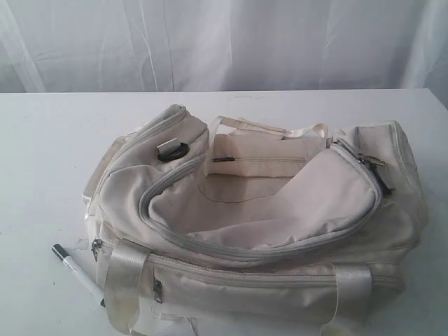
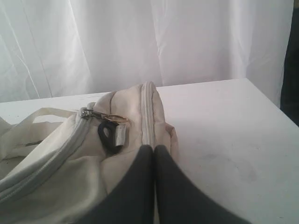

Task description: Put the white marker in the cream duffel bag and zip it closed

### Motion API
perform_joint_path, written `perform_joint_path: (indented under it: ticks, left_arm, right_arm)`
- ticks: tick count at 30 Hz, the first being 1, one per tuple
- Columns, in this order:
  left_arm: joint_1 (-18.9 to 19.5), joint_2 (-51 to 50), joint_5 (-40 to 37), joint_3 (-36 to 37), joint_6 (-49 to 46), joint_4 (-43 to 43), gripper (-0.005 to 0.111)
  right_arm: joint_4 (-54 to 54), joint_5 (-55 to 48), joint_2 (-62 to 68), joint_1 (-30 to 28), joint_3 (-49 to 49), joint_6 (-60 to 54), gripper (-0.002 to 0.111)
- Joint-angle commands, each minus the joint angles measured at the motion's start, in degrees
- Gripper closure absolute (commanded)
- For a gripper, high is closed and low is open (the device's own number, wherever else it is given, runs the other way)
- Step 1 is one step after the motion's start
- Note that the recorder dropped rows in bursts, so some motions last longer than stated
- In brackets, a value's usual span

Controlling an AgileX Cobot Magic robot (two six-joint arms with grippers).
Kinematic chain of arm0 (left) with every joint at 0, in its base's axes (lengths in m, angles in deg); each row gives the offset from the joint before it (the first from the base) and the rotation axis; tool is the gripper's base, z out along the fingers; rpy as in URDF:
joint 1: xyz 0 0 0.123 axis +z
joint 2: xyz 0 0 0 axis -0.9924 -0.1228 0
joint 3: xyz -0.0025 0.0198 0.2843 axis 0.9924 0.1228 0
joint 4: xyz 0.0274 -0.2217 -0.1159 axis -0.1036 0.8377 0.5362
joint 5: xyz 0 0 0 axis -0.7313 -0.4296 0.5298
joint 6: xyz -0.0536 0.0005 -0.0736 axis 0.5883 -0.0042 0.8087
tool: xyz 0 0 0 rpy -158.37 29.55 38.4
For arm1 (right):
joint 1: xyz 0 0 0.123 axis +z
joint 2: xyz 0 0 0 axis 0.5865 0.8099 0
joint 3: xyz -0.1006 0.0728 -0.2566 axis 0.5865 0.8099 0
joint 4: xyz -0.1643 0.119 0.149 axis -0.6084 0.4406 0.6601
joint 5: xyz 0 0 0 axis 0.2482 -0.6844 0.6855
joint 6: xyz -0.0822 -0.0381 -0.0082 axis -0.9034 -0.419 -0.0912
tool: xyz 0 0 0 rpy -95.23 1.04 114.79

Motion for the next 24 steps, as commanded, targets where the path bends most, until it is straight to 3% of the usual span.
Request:
perform_joint_path:
  ticks: [1, 7, 14, 24]
  left_arm:
    - [0.1, 0.3, -0.1, 0.2, 0.1, 0.0, 0.103]
    - [0.1, 0.3, -0.1, 0.2, 0.1, 0.0, 0.103]
    - [0.1, 0.3, -0.1, 0.2, 0.1, 0.0, 0.103]
    - [0.1, 0.3, -0.1, 0.2, 0.1, 0.0, 0.103]
  right_arm:
    - [0.0, 0.4, -0.3, -0.2, 0.3, 0.0, 0.108]
    - [0.5, 1.3, -0.3, -0.2, 0.3, 0.1, 0.108]
    - [11.3, 5.1, -0.3, -0.2, 0.3, 15.8, 0.108]
    - [13.1, 10.3, -0.3, -0.2, 0.3, 15.8, 0.108]
